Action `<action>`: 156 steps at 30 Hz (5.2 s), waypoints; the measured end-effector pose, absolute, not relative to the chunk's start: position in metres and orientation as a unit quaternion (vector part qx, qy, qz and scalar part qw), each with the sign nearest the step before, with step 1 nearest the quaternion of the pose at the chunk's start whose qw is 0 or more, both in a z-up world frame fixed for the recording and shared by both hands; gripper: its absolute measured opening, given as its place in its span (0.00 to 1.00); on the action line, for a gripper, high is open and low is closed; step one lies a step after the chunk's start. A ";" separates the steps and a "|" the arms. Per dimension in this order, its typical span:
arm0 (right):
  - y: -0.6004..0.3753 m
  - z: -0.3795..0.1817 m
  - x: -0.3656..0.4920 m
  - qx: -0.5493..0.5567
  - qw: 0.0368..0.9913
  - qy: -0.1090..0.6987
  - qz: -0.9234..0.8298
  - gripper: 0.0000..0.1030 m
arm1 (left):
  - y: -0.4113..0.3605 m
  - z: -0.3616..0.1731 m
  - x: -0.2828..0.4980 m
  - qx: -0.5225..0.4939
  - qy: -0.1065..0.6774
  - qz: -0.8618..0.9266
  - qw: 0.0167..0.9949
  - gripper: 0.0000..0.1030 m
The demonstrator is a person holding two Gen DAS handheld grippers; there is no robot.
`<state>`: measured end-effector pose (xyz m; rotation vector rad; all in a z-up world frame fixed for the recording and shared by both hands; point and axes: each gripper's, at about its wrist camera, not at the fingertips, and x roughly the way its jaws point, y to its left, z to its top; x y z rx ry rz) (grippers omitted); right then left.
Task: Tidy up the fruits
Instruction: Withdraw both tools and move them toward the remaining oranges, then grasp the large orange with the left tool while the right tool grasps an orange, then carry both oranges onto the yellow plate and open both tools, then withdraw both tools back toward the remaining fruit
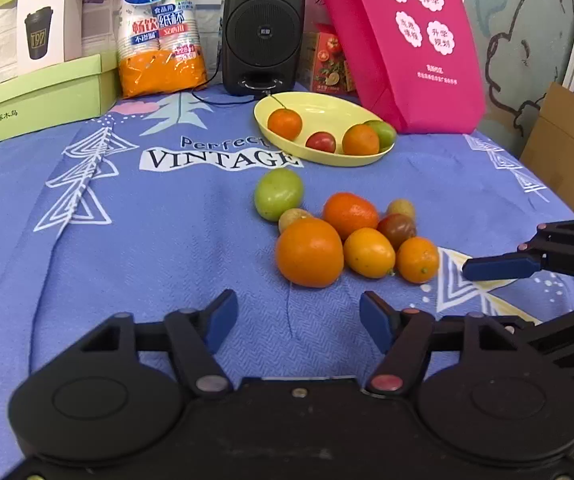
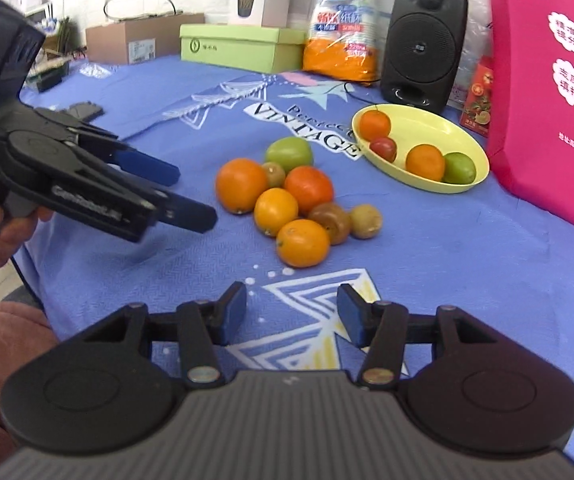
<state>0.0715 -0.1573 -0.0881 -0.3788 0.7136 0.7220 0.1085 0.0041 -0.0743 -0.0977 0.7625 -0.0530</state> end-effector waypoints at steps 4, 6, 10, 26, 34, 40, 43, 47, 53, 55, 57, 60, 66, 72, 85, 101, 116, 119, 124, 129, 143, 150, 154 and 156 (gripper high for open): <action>-0.151 -0.092 0.080 -0.173 0.865 0.341 0.325 0.55 | 0.003 -0.080 0.118 -0.042 0.369 -0.017 0.928 0.64; -0.150 -0.094 0.086 -0.164 0.868 0.344 0.319 0.55 | 0.003 -0.080 0.124 -0.045 0.368 -0.017 0.929 0.64; -0.146 -0.096 0.092 -0.161 0.870 0.343 0.315 0.55 | 0.005 -0.082 0.135 -0.052 0.368 -0.017 0.928 0.64; -0.134 -0.098 0.099 -0.161 0.867 0.342 0.325 0.46 | 0.006 -0.083 0.135 -0.069 0.366 -0.038 0.927 0.41; -0.131 -0.097 0.099 -0.158 0.865 0.344 0.329 0.36 | 0.008 -0.080 0.124 -0.075 0.370 -0.041 0.925 0.41; -0.134 -0.095 0.095 -0.156 0.867 0.342 0.327 0.32 | 0.008 -0.079 0.117 -0.073 0.372 -0.042 0.924 0.41; -0.137 -0.094 0.092 -0.154 0.867 0.342 0.327 0.32 | 0.010 -0.078 0.114 -0.076 0.373 -0.043 0.924 0.41; -0.143 -0.091 0.085 -0.152 0.868 0.343 0.327 0.32 | 0.011 -0.077 0.108 -0.080 0.373 -0.044 0.923 0.41; -0.154 -0.085 0.078 -0.150 0.869 0.341 0.324 0.32 | 0.011 -0.073 0.103 -0.082 0.373 -0.047 0.923 0.41; -0.157 -0.083 0.076 -0.150 0.871 0.340 0.323 0.32 | 0.010 -0.072 0.100 -0.080 0.373 -0.048 0.923 0.41; -0.160 -0.081 0.074 -0.150 0.872 0.338 0.323 0.32 | 0.009 -0.070 0.098 -0.078 0.371 -0.051 0.924 0.41; -0.162 -0.079 0.072 -0.150 0.873 0.336 0.322 0.32 | 0.007 -0.068 0.096 -0.079 0.370 -0.053 0.924 0.41; -0.165 -0.078 0.067 -0.151 0.872 0.335 0.322 0.32 | 0.006 -0.061 0.090 -0.077 0.364 -0.056 0.926 0.41; -0.168 -0.077 0.067 -0.147 0.873 0.334 0.324 0.32 | 0.008 -0.055 0.088 -0.077 0.360 -0.057 0.928 0.41; -0.170 -0.066 0.125 -0.143 0.887 0.316 0.305 0.32 | 0.014 -0.038 0.147 -0.074 0.341 -0.073 0.934 0.41; -0.129 -0.060 0.264 -0.141 0.895 0.311 0.289 0.32 | 0.016 -0.046 0.359 -0.040 0.364 -0.043 0.930 0.41; -0.120 -0.082 0.292 -0.139 0.891 0.334 0.273 0.32 | 0.024 -0.062 0.376 -0.045 0.377 -0.024 0.925 0.74; -0.128 -0.076 0.282 -0.131 0.896 0.326 0.271 0.35 | 0.025 -0.049 0.352 -0.035 0.363 -0.030 0.931 0.76; -0.140 -0.068 0.256 -0.125 0.898 0.317 0.279 0.36 | 0.028 -0.034 0.306 -0.022 0.342 -0.029 0.939 0.76; -0.155 -0.058 0.227 -0.115 0.902 0.305 0.284 0.38 | 0.034 -0.027 0.258 -0.028 0.332 -0.021 0.943 0.76; -0.194 -0.072 0.139 -0.109 0.896 0.324 0.285 0.41 | 0.037 -0.046 0.131 -0.082 0.338 0.016 0.937 0.76; -0.188 -0.095 0.108 -0.127 0.883 0.344 0.293 0.41 | 0.029 -0.070 0.123 -0.063 0.360 0.012 0.931 0.76; -0.178 -0.096 0.110 -0.142 0.884 0.340 0.288 0.41 | 0.019 -0.080 0.131 -0.046 0.364 0.004 0.930 0.76; -0.175 -0.097 0.114 -0.144 0.886 0.339 0.283 0.41 | 0.017 -0.084 0.136 -0.043 0.361 0.002 0.931 0.75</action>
